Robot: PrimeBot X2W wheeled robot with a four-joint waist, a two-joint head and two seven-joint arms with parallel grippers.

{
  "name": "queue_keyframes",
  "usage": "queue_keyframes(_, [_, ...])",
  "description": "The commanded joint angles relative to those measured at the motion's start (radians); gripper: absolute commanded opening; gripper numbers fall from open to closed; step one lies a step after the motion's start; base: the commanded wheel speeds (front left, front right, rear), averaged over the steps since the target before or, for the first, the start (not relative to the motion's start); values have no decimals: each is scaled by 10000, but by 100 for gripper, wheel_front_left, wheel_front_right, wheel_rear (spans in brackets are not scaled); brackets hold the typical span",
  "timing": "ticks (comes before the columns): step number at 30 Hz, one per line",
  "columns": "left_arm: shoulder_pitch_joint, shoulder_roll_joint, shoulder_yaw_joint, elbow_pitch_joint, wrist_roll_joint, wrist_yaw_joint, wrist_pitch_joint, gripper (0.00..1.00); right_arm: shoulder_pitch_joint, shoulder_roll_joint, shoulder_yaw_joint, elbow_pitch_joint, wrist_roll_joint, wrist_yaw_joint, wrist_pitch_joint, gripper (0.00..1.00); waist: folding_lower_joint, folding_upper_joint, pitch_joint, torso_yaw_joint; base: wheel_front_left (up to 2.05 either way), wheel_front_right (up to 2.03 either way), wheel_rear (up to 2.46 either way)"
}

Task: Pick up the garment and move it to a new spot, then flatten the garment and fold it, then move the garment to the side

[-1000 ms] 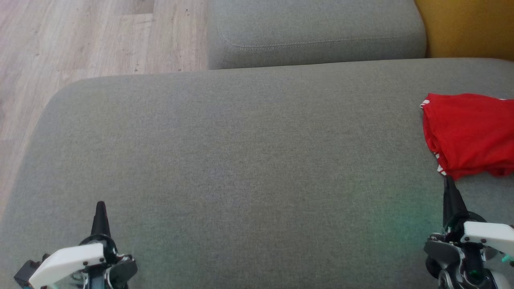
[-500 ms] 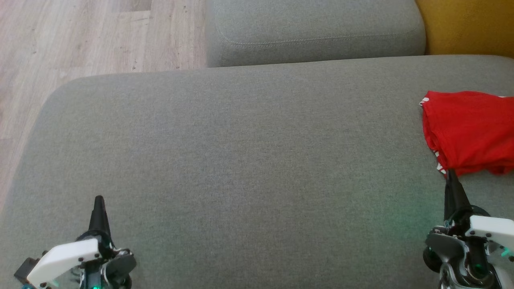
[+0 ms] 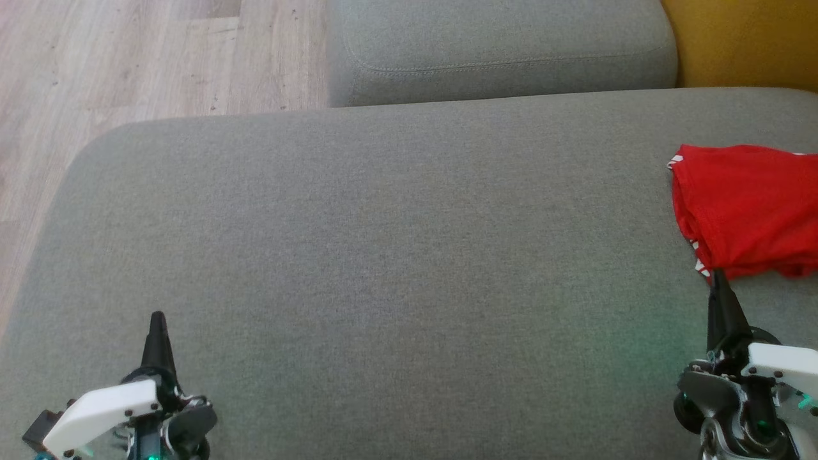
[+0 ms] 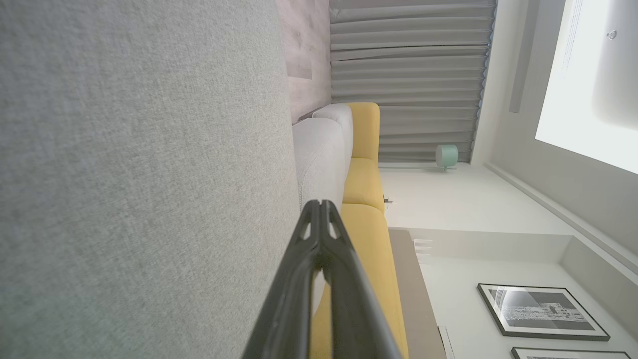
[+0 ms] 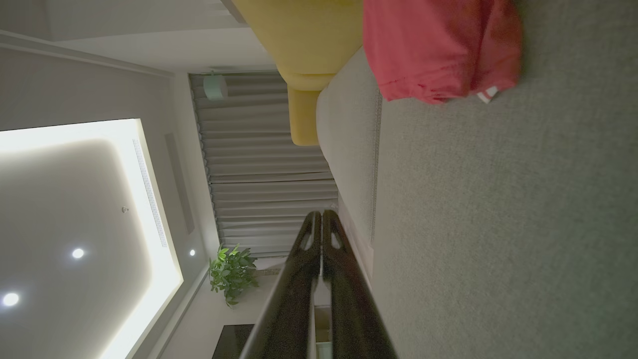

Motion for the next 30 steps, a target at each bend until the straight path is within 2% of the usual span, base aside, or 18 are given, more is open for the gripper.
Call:
queue_keyframes(1, [-477, 41, 406, -360, -50, -67, 74, 0, -476, -133, 172, -322, 47, 69, 52, 0, 0, 0, 0, 0, 0, 0, 0])
queue_keyframes(30, [-476, 41, 405, -361, -51, -67, 73, 0, -480, -103, 130, -320, 12, 69, 86, 0, 0, 0, 0, 0, 0, 0, 0])
